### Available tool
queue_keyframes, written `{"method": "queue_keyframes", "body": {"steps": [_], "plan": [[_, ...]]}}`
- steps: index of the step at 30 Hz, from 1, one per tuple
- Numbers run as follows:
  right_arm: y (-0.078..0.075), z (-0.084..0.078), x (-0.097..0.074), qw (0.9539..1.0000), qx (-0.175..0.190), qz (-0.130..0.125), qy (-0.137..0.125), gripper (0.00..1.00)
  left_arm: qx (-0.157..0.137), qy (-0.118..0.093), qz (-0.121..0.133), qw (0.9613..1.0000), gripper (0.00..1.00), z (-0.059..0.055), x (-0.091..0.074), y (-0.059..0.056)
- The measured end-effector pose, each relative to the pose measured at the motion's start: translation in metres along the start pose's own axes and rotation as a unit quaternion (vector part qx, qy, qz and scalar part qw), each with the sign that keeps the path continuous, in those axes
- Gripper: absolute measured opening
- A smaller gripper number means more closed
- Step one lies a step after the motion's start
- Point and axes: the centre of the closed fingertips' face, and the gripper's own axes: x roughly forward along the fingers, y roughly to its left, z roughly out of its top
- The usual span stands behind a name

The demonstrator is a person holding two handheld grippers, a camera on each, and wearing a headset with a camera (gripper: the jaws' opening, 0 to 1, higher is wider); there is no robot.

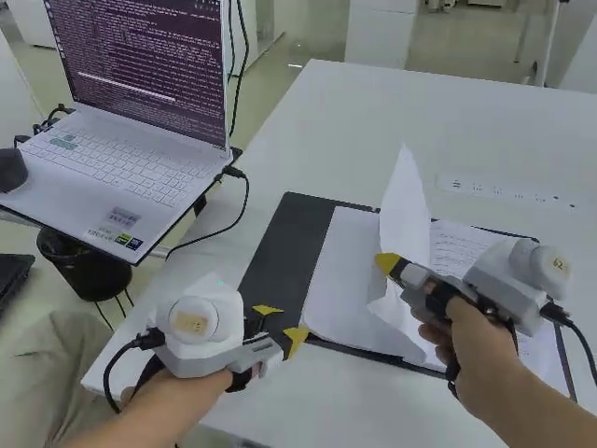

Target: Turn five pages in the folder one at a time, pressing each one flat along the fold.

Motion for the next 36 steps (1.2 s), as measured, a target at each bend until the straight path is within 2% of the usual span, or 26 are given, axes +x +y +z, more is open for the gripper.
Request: {"method": "queue_keyframes", "body": {"steps": [2, 4, 6, 7, 9, 10, 12, 13, 16, 23, 27, 28, 29, 31, 34, 36], "plan": [[0.002, -0.007, 0.007, 1.0, -0.002, -0.004, 0.009, 0.0, -0.004, 0.0, 0.0, 1.0, 0.21, -0.001, -0.002, 0.001], [-0.003, -0.014, 0.014, 0.9996, -0.005, -0.014, 0.025, 0.0, -0.005, 0.003, 0.003, 1.0, 0.22, -0.002, -0.003, 0.0], [-0.004, -0.02, 0.024, 0.9993, -0.005, -0.014, 0.033, 0.0, -0.008, 0.002, 0.003, 1.0, 0.21, -0.003, -0.004, 0.0], [-0.008, -0.026, 0.029, 0.9987, -0.002, -0.024, 0.044, 0.0, -0.009, 0.003, 0.004, 1.0, 0.22, -0.003, -0.004, 0.0], [-0.008, -0.031, 0.038, 0.9985, -0.001, -0.022, 0.05, 0.0, -0.011, 0.004, 0.005, 0.9999, 0.21, -0.003, -0.005, 0.0], [-0.012, -0.038, 0.043, 0.9974, -0.002, -0.03, 0.065, 0.0, -0.013, 0.004, 0.006, 0.9999, 0.21, -0.003, -0.005, 0.001], [-0.016, -0.044, 0.053, 0.9965, -0.003, -0.037, 0.075, 0.0, -0.015, 0.005, 0.007, 0.9999, 0.21, -0.003, -0.005, 0.001], [-0.021, -0.048, 0.055, 0.9954, -0.006, -0.048, 0.083, 0.0, -0.015, 0.005, 0.007, 0.9998, 0.2, -0.003, -0.005, 0.001], [-0.032, -0.056, 0.063, 0.9933, 0.0, -0.06, 0.099, 0.0, -0.018, 0.006, 0.009, 0.9998, 0.2, -0.004, -0.005, 0.005], [-0.047, -0.071, 0.073, 0.9909, 0.0, -0.07, 0.115, 0.0, -0.017, 0.015, 0.008, 0.9997, 0.2, -0.009, 0.003, 0.012], [-0.046, -0.078, 0.076, 0.9912, 0.02, -0.047, 0.122, 0.09, -0.013, 0.02, 0.005, 0.9997, 0.2, -0.009, 0.009, 0.011], [-0.044, -0.082, 0.075, 0.9899, 0.036, -0.039, 0.131, 0.09, -0.011, 0.021, 0.003, 0.9997, 0.2, -0.009, 0.011, 0.01], [-0.044, -0.083, 0.074, 0.9898, 0.038, -0.041, 0.131, 0.08, -0.01, 0.021, 0.002, 0.9997, 0.2, -0.009, 0.012, 0.009], [-0.038, -0.082, 0.072, 0.9911, 0.043, -0.021, 0.125, 0.1, -0.004, 0.025, -0.001, 0.9997, 0.2, -0.009, 0.016, 0.007], [-0.027, -0.071, 0.063, 0.9912, 0.068, 0.022, 0.111, 0.09, 0.004, 0.03, -0.008, 0.9995, 0.2, -0.007, 0.026, -0.001], [-0.027, -0.06, 0.054, 0.9916, 0.073, 0.035, 0.101, 0.08, 0.012, 0.034, -0.014, 0.9992, 0.19, -0.006, 0.035, -0.005]]}}
